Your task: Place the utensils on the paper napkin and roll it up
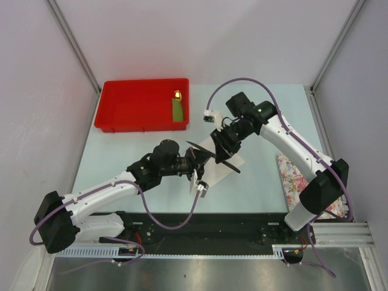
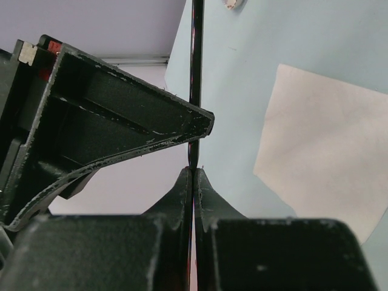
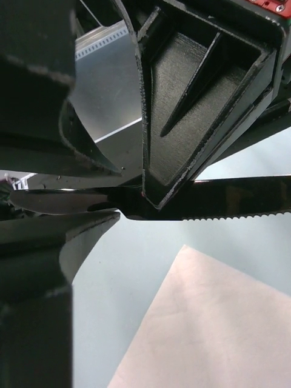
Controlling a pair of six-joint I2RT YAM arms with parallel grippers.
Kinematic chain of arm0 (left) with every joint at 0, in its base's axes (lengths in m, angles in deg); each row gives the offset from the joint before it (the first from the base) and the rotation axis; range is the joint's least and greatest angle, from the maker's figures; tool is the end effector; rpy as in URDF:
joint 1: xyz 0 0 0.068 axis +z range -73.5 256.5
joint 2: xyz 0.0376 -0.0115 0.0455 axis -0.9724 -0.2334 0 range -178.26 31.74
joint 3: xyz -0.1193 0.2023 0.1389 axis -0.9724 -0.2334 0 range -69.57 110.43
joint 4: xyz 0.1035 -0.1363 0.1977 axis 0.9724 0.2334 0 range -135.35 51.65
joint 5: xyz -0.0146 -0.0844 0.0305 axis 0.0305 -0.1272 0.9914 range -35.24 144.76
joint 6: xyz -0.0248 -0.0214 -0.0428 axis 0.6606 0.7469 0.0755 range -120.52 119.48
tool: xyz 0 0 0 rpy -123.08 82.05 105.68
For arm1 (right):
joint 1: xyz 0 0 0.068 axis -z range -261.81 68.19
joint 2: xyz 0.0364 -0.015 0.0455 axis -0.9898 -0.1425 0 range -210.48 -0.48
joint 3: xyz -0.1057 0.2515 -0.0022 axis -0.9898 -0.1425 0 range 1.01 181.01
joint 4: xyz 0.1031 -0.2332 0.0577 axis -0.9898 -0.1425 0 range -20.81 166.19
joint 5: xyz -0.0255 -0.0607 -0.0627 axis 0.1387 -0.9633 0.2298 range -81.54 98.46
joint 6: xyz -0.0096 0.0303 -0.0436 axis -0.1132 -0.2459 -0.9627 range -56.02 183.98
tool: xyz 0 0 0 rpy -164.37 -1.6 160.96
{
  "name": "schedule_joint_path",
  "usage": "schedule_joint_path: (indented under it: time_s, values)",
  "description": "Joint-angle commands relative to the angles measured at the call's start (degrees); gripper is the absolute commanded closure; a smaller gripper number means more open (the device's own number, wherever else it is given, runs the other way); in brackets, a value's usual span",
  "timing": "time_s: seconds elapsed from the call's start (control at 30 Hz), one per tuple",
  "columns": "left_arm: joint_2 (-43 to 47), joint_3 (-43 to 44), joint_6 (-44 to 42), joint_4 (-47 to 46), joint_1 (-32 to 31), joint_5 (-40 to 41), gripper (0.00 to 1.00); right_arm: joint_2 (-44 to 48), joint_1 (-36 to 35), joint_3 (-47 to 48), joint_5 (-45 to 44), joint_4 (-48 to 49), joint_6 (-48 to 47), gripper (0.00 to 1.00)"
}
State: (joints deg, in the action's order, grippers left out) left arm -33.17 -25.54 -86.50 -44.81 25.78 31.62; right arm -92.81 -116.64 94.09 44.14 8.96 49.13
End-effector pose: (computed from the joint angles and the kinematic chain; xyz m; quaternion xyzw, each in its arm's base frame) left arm 0.1523 -0.2083 0.2825 0.7940 0.1936 0.0092 0.5762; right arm 0.2475 0.1976 0.3461 -0.4482 0.8195 0.3290 0.1390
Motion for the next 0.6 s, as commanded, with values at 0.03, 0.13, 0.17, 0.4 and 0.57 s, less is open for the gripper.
schedule_joint_path:
  time_s: [0.03,0.13,0.17,0.4,0.57]
  values:
    - [0.3,2.29,0.81,-3.52,-0.26,-2.0,1.0,-0.13,-0.42,-0.09,-0.26,1.04,0.17,0.79]
    - [-0.04,2.72,2.21,-3.26,-0.26,-1.39,1.0,-0.13,-0.33,-0.18,-1.4,1.3,0.7,1.0]
    - [-0.22,3.34,3.17,-3.26,-0.26,-0.08,0.95,0.13,-0.41,-0.53,-1.84,1.56,1.05,1.0]
    - [0.65,7.73,31.44,-3.44,3.69,9.94,0.18,1.89,2.22,-5.01,-9.13,13.68,10.79,1.0]
    - [2.32,14.13,60.23,4.81,14.05,13.65,0.0,2.69,3.71,-9.05,-21.43,23.7,21.96,1.0]
